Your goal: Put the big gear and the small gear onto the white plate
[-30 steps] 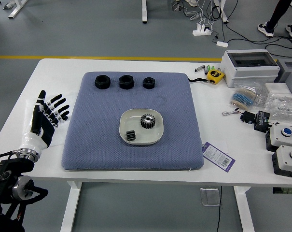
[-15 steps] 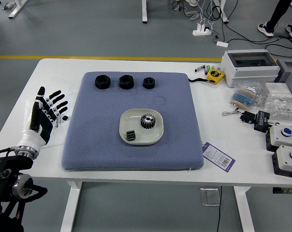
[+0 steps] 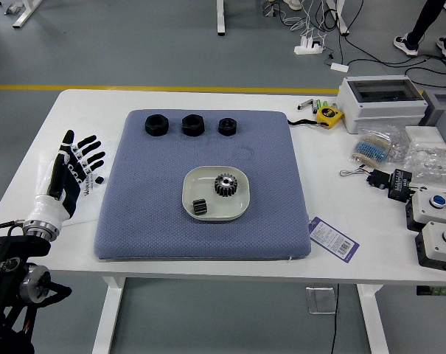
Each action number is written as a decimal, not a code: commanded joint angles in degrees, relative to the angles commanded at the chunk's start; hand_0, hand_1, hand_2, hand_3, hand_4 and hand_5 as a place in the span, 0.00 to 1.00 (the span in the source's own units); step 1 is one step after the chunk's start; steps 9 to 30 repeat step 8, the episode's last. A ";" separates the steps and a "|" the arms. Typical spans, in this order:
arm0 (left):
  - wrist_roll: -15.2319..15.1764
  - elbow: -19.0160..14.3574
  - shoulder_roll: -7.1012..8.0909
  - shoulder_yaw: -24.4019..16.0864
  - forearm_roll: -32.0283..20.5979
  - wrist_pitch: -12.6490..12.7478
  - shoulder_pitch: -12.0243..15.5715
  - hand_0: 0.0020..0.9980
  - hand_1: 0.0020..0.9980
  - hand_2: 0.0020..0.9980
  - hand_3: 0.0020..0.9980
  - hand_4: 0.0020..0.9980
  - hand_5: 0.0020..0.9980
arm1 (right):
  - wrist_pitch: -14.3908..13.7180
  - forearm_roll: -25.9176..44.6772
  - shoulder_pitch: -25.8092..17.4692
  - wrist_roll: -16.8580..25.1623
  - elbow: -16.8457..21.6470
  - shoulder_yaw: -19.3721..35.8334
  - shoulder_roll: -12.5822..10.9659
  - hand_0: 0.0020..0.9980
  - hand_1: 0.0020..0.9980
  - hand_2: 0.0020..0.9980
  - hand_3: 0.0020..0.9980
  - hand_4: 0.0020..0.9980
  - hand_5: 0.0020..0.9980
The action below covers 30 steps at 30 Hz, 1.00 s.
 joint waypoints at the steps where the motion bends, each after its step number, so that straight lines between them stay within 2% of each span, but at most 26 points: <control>1: 0.03 0.03 0.00 -0.02 0.05 0.00 0.03 0.80 0.79 0.83 0.80 0.86 1.00 | 0.00 -0.05 0.00 -0.02 0.00 0.02 -0.01 0.68 0.66 0.74 0.59 0.80 0.71; 30: 0.21 0.00 0.00 -0.11 0.59 0.02 -0.18 0.80 0.79 0.84 0.80 0.86 1.00 | -0.03 -0.24 0.11 -0.04 0.00 0.12 -0.03 0.68 0.66 0.74 0.59 0.80 0.71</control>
